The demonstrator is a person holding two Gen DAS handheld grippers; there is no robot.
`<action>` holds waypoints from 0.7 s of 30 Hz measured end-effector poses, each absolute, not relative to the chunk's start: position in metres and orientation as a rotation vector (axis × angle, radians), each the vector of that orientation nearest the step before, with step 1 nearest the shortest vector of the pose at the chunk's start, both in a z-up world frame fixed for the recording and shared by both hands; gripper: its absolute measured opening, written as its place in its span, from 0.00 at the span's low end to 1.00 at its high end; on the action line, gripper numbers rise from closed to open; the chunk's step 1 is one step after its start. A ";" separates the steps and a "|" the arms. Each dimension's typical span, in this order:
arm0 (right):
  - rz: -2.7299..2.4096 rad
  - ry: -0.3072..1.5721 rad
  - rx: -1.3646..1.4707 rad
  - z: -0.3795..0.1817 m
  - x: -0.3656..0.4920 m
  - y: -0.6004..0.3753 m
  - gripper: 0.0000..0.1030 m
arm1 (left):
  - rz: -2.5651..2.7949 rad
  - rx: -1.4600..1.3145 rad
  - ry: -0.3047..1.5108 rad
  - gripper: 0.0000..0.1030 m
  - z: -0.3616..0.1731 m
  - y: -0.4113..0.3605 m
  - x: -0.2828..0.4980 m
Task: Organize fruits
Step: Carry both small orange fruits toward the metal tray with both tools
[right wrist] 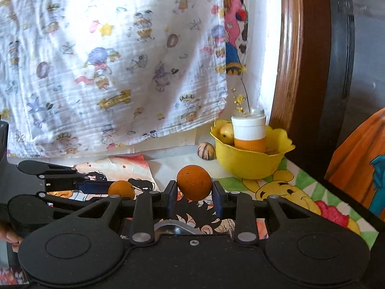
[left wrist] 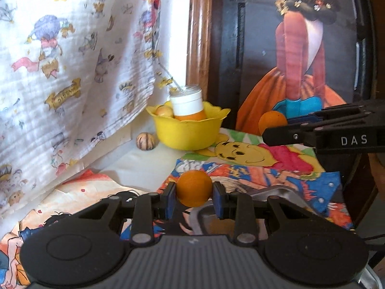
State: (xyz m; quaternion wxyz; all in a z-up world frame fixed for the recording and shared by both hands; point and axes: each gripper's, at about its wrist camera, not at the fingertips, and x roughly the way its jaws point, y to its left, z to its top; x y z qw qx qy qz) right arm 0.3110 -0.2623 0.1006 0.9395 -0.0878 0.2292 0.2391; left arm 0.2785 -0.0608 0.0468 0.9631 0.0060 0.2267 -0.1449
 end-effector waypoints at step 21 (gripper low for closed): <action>0.413 0.431 -0.166 0.111 0.154 -0.284 0.32 | -0.345 0.005 0.388 0.34 0.065 -0.082 0.135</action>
